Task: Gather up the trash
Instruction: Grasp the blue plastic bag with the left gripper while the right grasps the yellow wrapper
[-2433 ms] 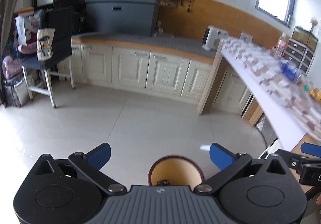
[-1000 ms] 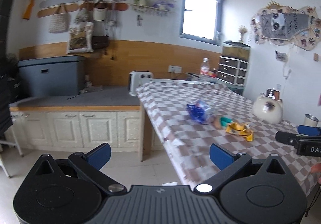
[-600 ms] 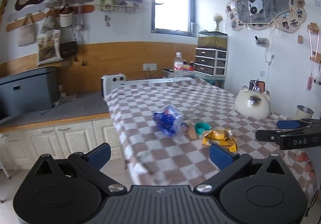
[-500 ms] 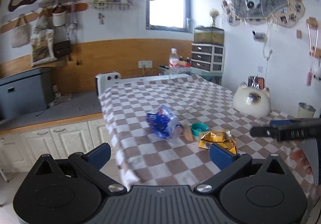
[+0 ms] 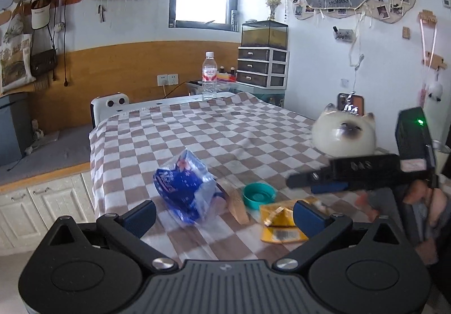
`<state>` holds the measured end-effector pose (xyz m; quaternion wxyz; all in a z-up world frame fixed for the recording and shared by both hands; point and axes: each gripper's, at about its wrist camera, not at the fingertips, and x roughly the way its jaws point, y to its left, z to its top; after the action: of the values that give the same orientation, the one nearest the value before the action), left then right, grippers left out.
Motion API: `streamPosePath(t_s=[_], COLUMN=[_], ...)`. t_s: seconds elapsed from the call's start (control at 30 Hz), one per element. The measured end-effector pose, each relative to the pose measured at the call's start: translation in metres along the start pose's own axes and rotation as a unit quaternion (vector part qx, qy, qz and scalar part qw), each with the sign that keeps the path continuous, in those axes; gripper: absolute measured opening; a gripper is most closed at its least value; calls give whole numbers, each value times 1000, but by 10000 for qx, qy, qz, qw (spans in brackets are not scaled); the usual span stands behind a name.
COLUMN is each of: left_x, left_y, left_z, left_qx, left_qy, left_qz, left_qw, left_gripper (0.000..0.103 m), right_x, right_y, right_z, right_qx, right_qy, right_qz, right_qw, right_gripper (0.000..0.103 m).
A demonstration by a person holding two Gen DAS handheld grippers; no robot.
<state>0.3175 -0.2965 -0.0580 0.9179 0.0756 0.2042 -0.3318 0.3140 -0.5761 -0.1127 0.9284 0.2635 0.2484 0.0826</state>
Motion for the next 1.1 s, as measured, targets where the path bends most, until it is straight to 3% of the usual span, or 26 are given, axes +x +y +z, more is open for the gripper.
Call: streamPosePath(t_s=[0.07,0.17,0.33,0.53,0.7,0.83,0.97,1.03,1.1], left_x=[15,45,79,100,122,138,147,148,146], left_y=[5,16,37,51,50,46,46,45,46], left_z=[3,5,5,12,19,22,18,18,18], left_qx=[-118,-485,-1208,-1777,-1875,-1818,-2027,-2025,-2072], left_qy=[32,166,383,533,764,940,1023,958,894], left_qz=[-78,-174,-73,494,806,1033,1083,1111,1144], left_qw=[9999,9985,9919,9814,9760,9734,9678,9682,9675], left_gripper=[96,95,93,94,95,97,95,88,68], right_x=[6,3,0,-7,-10,-12,-13,-12,-9], right_y=[-3,2,14,33,49,48,55,63,70], right_z=[0,-1,-14,-27,-37,-37,-42,-47,-52], right_qx=[19,-208,-657,-1148,-1557,-1577,-1785,-2007,-2242], right_qy=[189,208,606,842,1035,901,736,703,691], right_qz=[108,280,578,938,1392,1036,604,490,355], right_qw=[9998,9992,9943,9854,9725,9779,9793,9759,9714], right_gripper=[89,89,89,89,89,87,75,72,67])
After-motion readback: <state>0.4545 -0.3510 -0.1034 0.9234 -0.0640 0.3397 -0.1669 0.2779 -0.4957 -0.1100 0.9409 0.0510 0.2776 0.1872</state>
